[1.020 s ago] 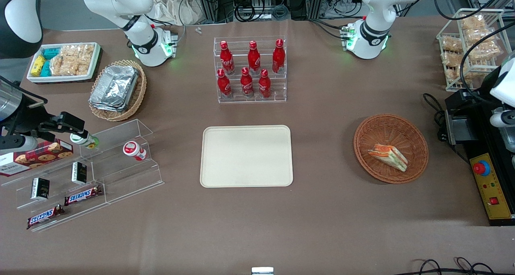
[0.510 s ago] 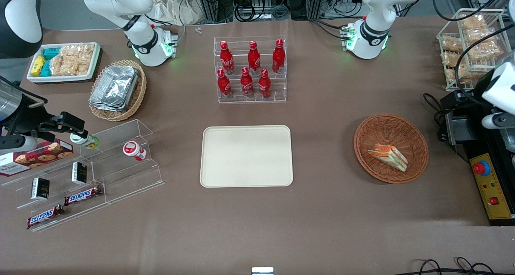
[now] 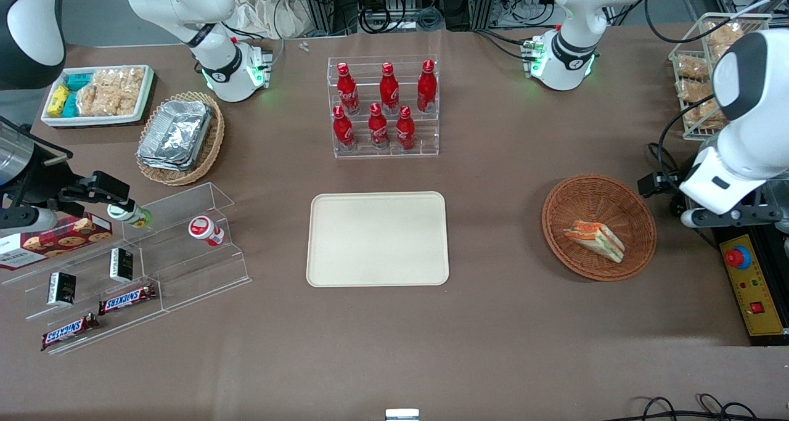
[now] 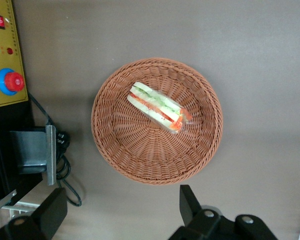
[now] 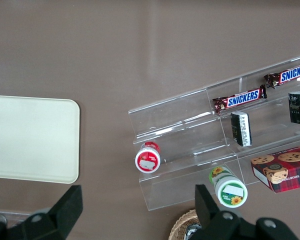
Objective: Place sandwich from basket to tray
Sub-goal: 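Lower the open left gripper over the wrapped sandwich in the basket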
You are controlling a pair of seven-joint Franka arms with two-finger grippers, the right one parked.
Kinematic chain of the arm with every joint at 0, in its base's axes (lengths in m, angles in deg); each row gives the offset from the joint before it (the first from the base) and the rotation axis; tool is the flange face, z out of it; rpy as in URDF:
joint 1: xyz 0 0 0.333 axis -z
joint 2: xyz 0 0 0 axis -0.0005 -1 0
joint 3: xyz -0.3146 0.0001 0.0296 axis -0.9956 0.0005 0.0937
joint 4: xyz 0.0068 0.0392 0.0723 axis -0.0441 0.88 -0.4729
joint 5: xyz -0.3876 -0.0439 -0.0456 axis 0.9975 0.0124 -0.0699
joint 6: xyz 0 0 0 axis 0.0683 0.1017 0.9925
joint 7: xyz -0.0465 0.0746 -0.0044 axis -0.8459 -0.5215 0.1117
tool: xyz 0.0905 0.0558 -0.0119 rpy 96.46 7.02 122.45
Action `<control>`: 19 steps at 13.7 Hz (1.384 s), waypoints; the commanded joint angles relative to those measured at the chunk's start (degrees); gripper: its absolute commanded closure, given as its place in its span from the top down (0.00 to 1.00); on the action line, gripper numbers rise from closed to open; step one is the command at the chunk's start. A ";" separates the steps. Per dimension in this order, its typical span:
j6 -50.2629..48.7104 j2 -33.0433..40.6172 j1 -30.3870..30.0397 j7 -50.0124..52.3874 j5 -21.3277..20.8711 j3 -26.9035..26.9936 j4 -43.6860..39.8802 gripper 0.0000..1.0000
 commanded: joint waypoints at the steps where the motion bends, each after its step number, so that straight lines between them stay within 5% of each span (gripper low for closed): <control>1: 5.57 1.55 -0.40 4.54 0.20 0.01 6.09 1.00; 7: 21.83 1.11 -0.05 21.59 0.47 0.01 18.32 1.00; 15: 34.33 -7.93 -0.05 53.31 0.47 -0.07 18.86 1.00; 19: 37.67 -11.54 0.04 60.36 -0.76 -0.07 19.13 1.00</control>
